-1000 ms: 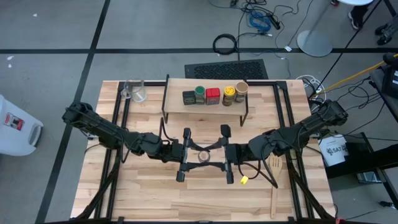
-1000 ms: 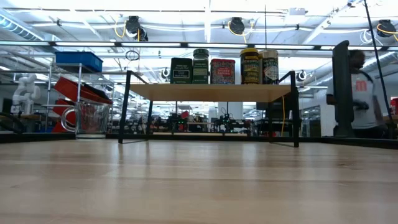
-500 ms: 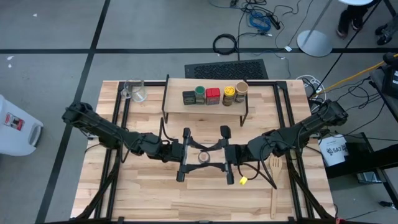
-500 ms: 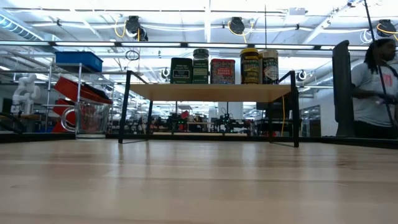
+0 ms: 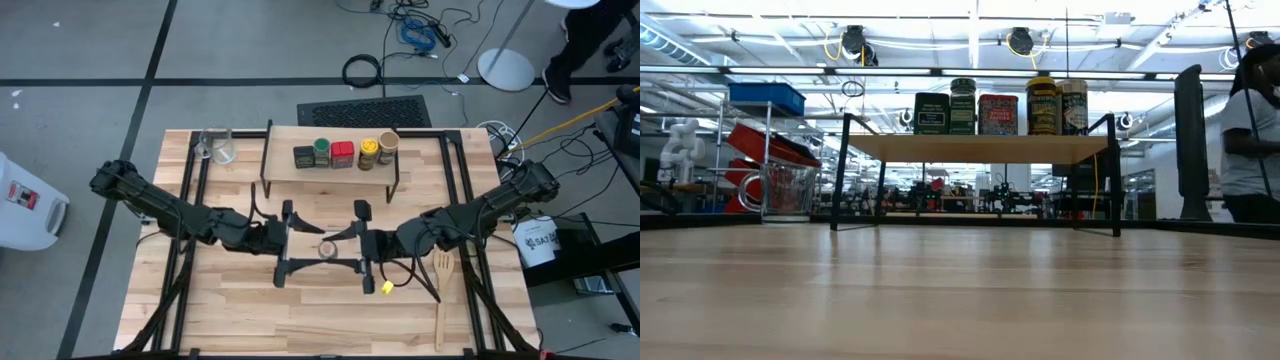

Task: Shelf spices
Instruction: Put the brown seasoning bottle on the shelf

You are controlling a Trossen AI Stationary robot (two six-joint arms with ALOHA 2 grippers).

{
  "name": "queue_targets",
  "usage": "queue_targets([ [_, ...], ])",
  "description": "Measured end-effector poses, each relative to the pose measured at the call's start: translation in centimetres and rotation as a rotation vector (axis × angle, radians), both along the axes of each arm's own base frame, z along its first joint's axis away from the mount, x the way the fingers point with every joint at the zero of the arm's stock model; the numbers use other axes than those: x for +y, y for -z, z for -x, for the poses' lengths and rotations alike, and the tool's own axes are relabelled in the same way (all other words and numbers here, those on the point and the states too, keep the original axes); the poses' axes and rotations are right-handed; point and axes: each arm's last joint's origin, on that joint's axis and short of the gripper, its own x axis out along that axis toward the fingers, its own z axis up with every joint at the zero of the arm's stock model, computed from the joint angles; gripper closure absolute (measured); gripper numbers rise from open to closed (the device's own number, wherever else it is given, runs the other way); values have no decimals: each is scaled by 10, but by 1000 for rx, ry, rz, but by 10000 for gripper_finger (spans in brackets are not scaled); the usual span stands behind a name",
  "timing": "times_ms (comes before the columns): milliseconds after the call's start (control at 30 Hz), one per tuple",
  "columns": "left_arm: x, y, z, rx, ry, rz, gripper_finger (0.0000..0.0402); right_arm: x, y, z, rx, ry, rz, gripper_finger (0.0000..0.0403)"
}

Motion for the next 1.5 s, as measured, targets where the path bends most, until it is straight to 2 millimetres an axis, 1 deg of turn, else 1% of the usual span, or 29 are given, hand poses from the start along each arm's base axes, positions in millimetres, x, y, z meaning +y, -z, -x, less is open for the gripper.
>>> queue_targets([
  [233,0,3,0,28,-2,-9,91,-6,1,-2,12,16,-25,242],
  [967,3,4,-6,4,-28,4,91,-6,2,-2,17,18,-33,241],
  [1500,7,10,-13,14,-56,0,91,-9,6,-8,29,33,-27,241],
])
